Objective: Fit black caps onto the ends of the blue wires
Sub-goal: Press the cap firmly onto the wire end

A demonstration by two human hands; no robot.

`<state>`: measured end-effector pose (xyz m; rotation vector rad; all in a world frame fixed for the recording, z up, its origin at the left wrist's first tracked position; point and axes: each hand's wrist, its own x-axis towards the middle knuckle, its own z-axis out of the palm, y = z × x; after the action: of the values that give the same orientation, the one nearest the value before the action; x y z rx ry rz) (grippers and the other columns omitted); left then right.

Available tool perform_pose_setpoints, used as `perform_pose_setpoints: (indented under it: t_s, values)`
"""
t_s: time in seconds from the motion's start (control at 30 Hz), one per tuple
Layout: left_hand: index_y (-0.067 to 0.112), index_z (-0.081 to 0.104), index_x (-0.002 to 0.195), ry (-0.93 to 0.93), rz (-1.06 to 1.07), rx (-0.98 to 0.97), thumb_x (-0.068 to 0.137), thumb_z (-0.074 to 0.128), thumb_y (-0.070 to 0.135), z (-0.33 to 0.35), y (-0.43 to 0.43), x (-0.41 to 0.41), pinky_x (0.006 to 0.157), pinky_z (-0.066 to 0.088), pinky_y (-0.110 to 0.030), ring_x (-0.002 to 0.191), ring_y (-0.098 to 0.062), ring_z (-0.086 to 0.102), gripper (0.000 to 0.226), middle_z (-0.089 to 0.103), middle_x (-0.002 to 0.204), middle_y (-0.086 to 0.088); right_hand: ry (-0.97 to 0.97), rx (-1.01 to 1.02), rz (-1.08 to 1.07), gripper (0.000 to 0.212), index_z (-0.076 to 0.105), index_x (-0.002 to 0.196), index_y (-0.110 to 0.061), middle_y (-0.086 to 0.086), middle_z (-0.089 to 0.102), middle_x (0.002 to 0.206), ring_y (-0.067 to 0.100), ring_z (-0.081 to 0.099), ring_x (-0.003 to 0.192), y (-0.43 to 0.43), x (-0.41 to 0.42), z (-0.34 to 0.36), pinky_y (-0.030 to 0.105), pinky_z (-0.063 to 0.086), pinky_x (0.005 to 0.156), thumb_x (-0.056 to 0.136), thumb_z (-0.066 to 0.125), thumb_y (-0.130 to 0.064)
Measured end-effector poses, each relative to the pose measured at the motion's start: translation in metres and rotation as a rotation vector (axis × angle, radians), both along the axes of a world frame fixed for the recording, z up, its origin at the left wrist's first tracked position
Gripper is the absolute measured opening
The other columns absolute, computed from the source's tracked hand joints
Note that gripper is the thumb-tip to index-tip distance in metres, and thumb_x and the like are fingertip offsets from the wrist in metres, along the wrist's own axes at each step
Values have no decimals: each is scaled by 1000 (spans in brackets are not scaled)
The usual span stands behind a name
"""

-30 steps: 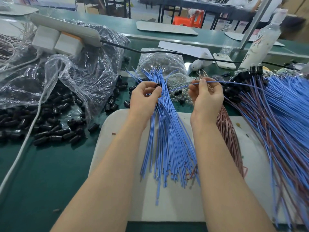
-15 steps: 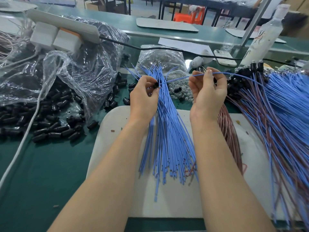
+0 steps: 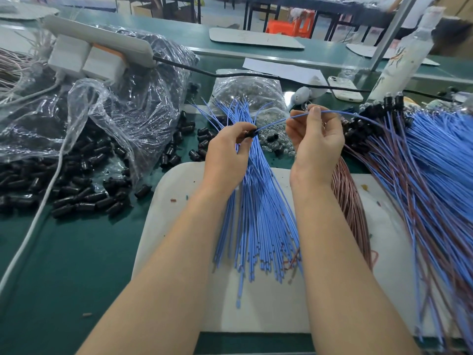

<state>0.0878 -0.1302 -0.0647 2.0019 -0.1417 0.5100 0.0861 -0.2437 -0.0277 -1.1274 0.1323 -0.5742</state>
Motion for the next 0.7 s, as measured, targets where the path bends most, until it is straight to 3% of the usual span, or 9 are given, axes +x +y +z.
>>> perform_pose_setpoints:
  t_s: [0.17,0.3,0.37,0.43,0.53,0.63,0.7]
  values:
    - [12,66,113,-90,24,122,93,58,16,2,-4,-3,79,30,-13,102,-17,53,22,69,102,1,63,-53,60,17,55,81,-15,-2,64,66,8,60,58,4,3,-5,20,48,55,97,52,-11]
    - [10,66,110,-120,-9,72,93,58,16,7,-8,-8,82,35,-14,98,-12,57,20,68,100,2,89,-137,106,16,57,80,-18,-9,65,65,4,60,62,6,2,-5,17,47,56,95,55,-12]
    - [9,67,106,-144,-39,-5,92,59,12,10,-9,-10,82,39,-10,90,-2,56,17,67,95,5,100,-224,143,18,57,78,-19,-7,62,69,7,58,67,9,1,-4,22,49,63,94,56,-10]
    - [8,68,103,-146,-62,-78,91,59,11,12,-9,-11,78,38,-3,86,3,56,15,66,91,8,96,-319,191,18,56,79,-18,-3,59,73,14,56,73,13,-1,-4,34,51,74,94,55,-8]
    - [8,67,102,-99,-62,-195,91,59,10,13,-8,-10,72,38,-4,85,-1,60,14,69,92,4,101,-477,281,9,55,104,-19,4,64,92,17,62,88,20,-5,-6,43,52,90,97,51,-15]
    - [10,65,97,7,-43,-473,91,57,8,13,-7,-8,61,46,-16,76,-13,64,10,69,87,-3,231,-588,464,38,38,136,-24,10,63,118,20,62,108,30,-7,-7,45,48,98,100,46,-32]
    - [12,64,95,129,-34,-674,91,58,8,13,-3,-5,48,45,-19,61,-10,61,9,67,80,-4,271,-695,456,44,37,140,-18,7,64,112,20,63,102,35,-7,-7,44,50,96,99,46,-34]
